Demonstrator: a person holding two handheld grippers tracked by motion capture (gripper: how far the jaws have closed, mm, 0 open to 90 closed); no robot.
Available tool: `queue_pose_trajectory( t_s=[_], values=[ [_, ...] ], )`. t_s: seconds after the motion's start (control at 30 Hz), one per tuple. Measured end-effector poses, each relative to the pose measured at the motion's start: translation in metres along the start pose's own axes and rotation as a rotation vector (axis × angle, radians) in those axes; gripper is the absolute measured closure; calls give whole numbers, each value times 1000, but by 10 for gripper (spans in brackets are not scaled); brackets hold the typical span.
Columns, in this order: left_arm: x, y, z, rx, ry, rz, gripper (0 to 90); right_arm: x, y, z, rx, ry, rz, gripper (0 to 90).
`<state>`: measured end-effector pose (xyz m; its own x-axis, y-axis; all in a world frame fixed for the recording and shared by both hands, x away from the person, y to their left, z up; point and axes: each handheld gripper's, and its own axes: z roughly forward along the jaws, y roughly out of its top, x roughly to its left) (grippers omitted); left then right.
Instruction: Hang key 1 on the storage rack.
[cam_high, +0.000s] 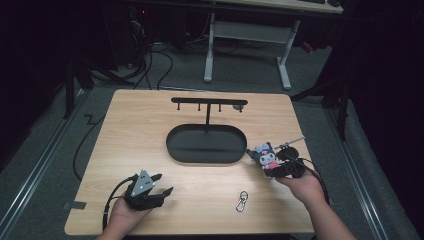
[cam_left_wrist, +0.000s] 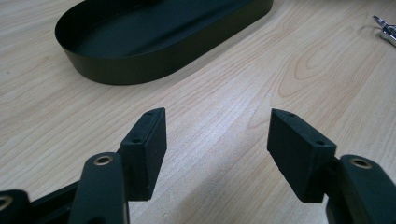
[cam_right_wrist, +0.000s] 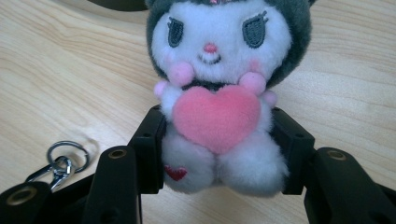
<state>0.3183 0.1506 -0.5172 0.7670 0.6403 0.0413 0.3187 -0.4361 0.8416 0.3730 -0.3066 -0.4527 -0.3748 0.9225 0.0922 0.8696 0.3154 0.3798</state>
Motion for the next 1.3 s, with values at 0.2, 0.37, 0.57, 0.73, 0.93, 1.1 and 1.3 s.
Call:
queue_pose_trajectory(
  t_s=[0.2,0.37,0.57,0.73,0.93,1.1,1.3],
  values=[
    [0,0,-1,-7,0,0,382,7,0,-8,-20,11,-19,475],
    [-1,-1,-3,-7,1,7,378,12,2,-18,-49,15,-34,476],
    [1,-4,-7,-6,7,-3,375,18,7,-30,-74,19,-54,475],
    [3,-3,-8,-21,14,-13,375,21,12,-36,-80,25,-68,476],
    [1,-3,-8,-18,9,-5,373,29,17,-44,-106,29,-106,476],
    [1,-3,-6,-15,6,0,373,30,21,-48,-110,42,-85,475],
    [2,-3,-6,-16,4,2,373,32,29,-53,-115,35,-100,474]
  ],
)
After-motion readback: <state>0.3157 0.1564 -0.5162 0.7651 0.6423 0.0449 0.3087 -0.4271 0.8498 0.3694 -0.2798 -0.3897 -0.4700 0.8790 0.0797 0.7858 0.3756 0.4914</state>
